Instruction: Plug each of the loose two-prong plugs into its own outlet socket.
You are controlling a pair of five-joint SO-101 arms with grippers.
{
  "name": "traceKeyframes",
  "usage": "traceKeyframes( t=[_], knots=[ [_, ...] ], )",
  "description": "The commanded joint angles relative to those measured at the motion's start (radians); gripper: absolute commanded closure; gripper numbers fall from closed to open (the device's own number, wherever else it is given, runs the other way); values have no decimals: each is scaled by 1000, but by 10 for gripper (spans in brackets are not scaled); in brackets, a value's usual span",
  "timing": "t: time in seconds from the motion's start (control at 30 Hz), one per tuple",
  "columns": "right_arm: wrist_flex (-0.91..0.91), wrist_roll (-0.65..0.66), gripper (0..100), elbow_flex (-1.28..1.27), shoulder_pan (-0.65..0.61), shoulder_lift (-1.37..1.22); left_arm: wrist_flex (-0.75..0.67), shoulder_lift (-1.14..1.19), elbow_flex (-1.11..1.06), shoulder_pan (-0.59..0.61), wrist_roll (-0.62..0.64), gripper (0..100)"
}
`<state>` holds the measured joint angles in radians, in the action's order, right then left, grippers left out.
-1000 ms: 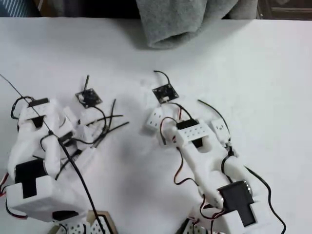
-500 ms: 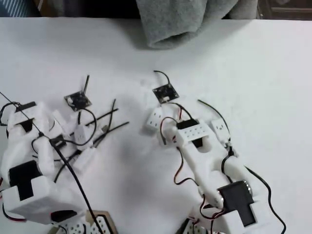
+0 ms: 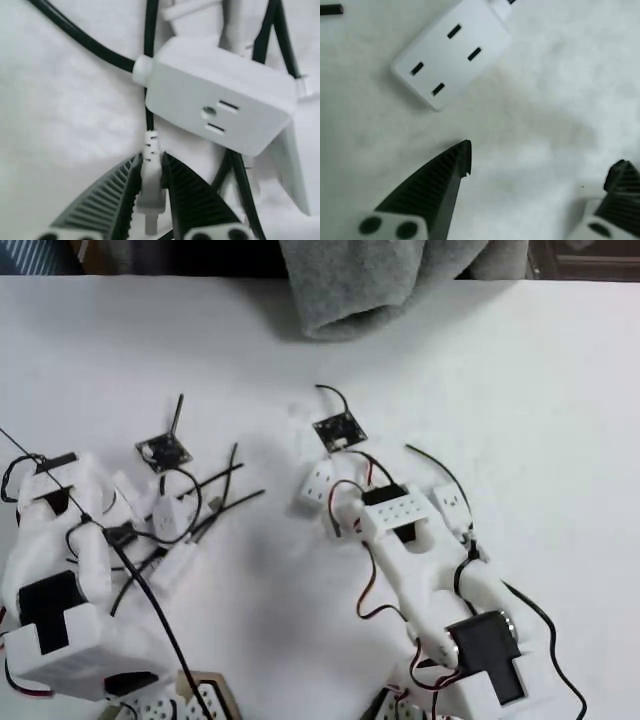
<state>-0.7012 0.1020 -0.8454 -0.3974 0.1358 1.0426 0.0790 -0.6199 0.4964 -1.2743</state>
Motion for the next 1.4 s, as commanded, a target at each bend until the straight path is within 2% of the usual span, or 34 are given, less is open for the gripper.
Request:
traceKeyframes(
  t=[0.0, 0.13, 0.43, 0.6, 0.77, 0.97, 1.07, 1.17, 1.37],
  knots=[
    [13, 5, 587, 3, -8, 39, 3, -13, 58, -54, 5, 976],
    [13, 5, 587, 5, -4, 39, 109, -13, 253, -157, 215, 976],
    [15, 9, 587, 5, -1, 39, 496, -13, 954, -415, 783, 976],
    [24, 11, 587, 5, -1, 39, 606, -12, 1261, -519, 1054, 976],
    [24, 11, 587, 5, -1, 39, 664, -10, 1424, -556, 1392, 976],
    [24, 11, 587, 5, -1, 39, 664, -12, 1481, -631, 1728, 976],
    [24, 11, 587, 5, -1, 39, 655, -12, 1482, -687, 1837, 976],
    [24, 11, 587, 5, 1, 39, 655, -12, 1488, -745, 1841, 976],
    [24, 11, 587, 5, 1, 39, 687, -12, 1496, -734, 1847, 976]
  ],
)
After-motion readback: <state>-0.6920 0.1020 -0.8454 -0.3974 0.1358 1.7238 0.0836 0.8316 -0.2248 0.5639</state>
